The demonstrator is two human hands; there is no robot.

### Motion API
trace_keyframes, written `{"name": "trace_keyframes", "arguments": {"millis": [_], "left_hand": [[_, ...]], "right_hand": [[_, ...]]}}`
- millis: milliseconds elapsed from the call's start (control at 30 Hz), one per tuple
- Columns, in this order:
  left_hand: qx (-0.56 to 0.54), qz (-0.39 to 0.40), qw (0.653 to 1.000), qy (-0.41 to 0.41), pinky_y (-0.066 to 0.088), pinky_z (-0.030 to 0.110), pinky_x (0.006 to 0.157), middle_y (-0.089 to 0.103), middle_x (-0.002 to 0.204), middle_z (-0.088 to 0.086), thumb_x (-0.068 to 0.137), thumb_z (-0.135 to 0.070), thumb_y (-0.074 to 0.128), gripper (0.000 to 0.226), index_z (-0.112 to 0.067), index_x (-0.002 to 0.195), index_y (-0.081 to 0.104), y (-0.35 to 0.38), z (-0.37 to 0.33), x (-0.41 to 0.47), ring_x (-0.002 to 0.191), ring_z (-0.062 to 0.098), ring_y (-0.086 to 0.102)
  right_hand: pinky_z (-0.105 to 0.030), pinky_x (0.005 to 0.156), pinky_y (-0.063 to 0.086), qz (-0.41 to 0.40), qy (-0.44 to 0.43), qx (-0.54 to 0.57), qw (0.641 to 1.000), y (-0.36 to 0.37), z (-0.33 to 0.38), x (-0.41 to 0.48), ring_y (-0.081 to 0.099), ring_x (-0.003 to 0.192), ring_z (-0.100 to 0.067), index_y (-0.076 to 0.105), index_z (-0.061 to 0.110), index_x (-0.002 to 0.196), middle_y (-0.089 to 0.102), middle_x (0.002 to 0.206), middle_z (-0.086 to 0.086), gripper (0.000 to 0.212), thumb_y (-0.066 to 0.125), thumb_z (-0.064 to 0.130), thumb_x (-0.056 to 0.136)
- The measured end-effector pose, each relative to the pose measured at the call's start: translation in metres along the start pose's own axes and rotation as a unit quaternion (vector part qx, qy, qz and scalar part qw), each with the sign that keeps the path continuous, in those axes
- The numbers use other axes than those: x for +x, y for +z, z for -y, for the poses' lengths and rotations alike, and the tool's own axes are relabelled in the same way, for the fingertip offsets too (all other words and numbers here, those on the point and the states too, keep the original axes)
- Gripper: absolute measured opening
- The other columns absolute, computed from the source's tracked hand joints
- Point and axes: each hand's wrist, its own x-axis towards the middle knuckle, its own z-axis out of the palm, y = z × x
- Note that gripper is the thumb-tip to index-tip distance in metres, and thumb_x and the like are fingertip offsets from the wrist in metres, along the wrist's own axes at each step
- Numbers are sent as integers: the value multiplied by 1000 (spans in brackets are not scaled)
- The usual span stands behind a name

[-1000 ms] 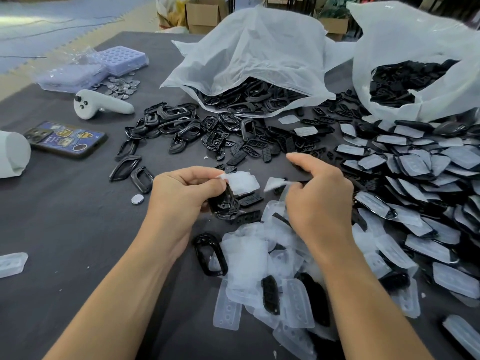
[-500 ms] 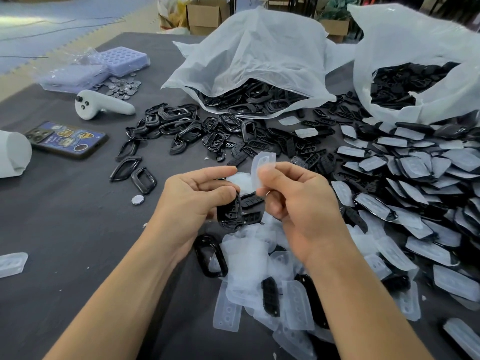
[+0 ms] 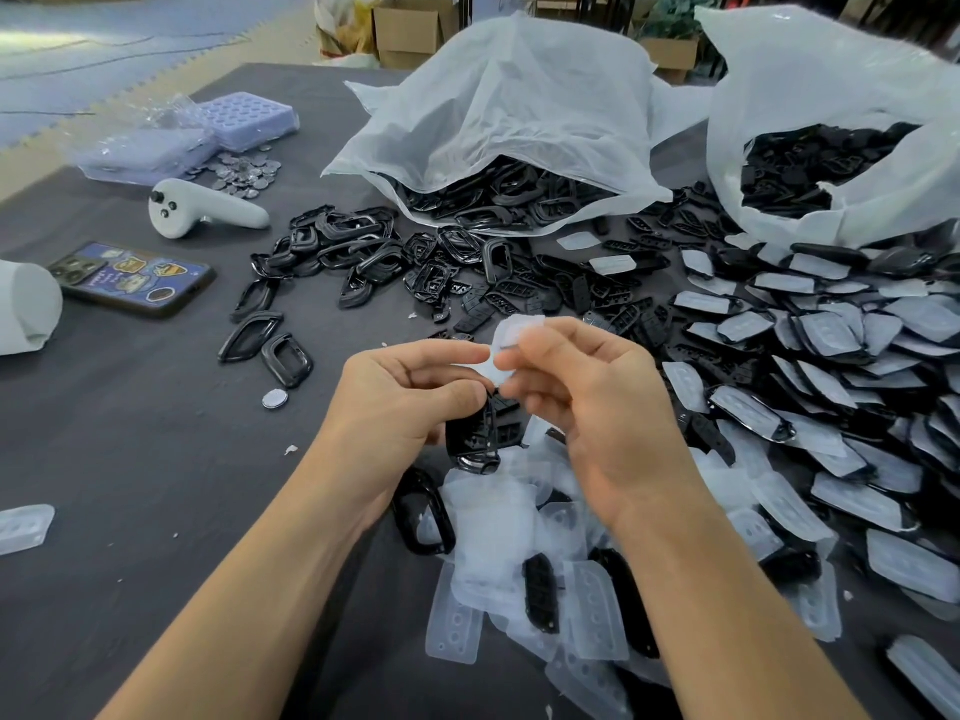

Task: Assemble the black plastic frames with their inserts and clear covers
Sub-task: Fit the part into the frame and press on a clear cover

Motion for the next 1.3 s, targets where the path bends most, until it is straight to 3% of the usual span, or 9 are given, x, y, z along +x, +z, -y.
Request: {"name": "trace_keyframes", "arguments": {"millis": [100, 233, 367, 633, 767, 900, 1067, 1200, 1300], "left_hand": [[2, -9, 1000, 3, 44, 48, 70, 81, 93, 12, 84, 4, 76, 30, -23, 95, 84, 0, -1, 0, 70, 21, 65], [5, -10, 1000, 2, 43, 54, 73, 81, 95, 12, 85, 2, 78, 29, -24, 96, 84, 0, 0, 0, 75, 25, 64], [18, -25, 999, 24, 51, 45, 76, 82, 92, 7, 77, -5, 83, 28, -27, 95, 83, 0, 2, -1, 76, 19, 70], [55, -52, 994, 81, 60, 33, 76, 81, 83, 0, 78, -2, 81, 36, -35, 93, 82, 5, 9, 0, 72, 10, 72], [24, -2, 998, 57, 60, 29, 60, 81, 86, 7, 84, 8, 78, 36, -25, 98, 82, 7, 8, -3, 72, 16, 73], [-3, -1, 999, 36, 60, 41, 69, 81, 88, 13, 84, 8, 77, 27, -15, 97, 81, 7, 7, -4, 77, 25, 76], [-18, -20, 1000, 5, 50, 21, 48, 80, 81, 12, 84, 8, 78, 22, -14, 82, 81, 5, 8, 0, 59, 14, 70], [12, 0, 1000, 21, 57, 22, 59, 81, 88, 9, 85, 7, 76, 31, -17, 104, 81, 6, 9, 0, 73, 16, 75], [34, -20, 999, 35, 62, 26, 69, 81, 84, 8, 83, 6, 79, 22, -15, 90, 84, 5, 9, 1, 75, 16, 77]], "right_hand": [[-21, 57, 55, 3, 13, 46, 999, 2, 1, 0, 70, 65, -16, 78, 12, 81, 76, 82, -13, 18, 73, 29, 87], [-22, 61, 56, -6, 19, 56, 998, -1, -1, 0, 69, 72, -21, 78, 12, 91, 72, 81, -10, 26, 68, -11, 87], [-23, 66, 59, 11, 26, 98, 995, -3, 0, -1, 74, 75, -21, 69, 11, 118, 72, 75, -6, 42, 65, -17, 87], [-13, 52, 47, -8, 22, 71, 997, 1, 0, -3, 59, 54, -4, 69, 4, 89, 66, 72, -3, 14, 68, -10, 89], [-23, 58, 47, -36, 10, 0, 999, 4, -3, -2, 52, 65, -20, 62, 10, 79, 59, 80, -14, 27, 63, -17, 85], [-32, 64, 54, -47, -9, -43, 998, 7, -6, -2, 57, 65, -21, 63, 8, 79, 62, 75, -13, 22, 65, -13, 86], [-42, 70, 51, -43, -38, -122, 991, 5, -9, 0, 57, 67, -22, 67, 4, 79, 65, 70, -11, 12, 73, -6, 83], [-50, 76, 61, -30, -53, -152, 986, 3, -8, -1, 65, 65, -21, 66, 12, 72, 71, 69, -10, 21, 79, -1, 83], [-47, 82, 63, -37, -74, -200, 976, 1, -10, 0, 74, 74, -22, 68, 14, 73, 77, 79, -5, 19, 84, 5, 81]]}}
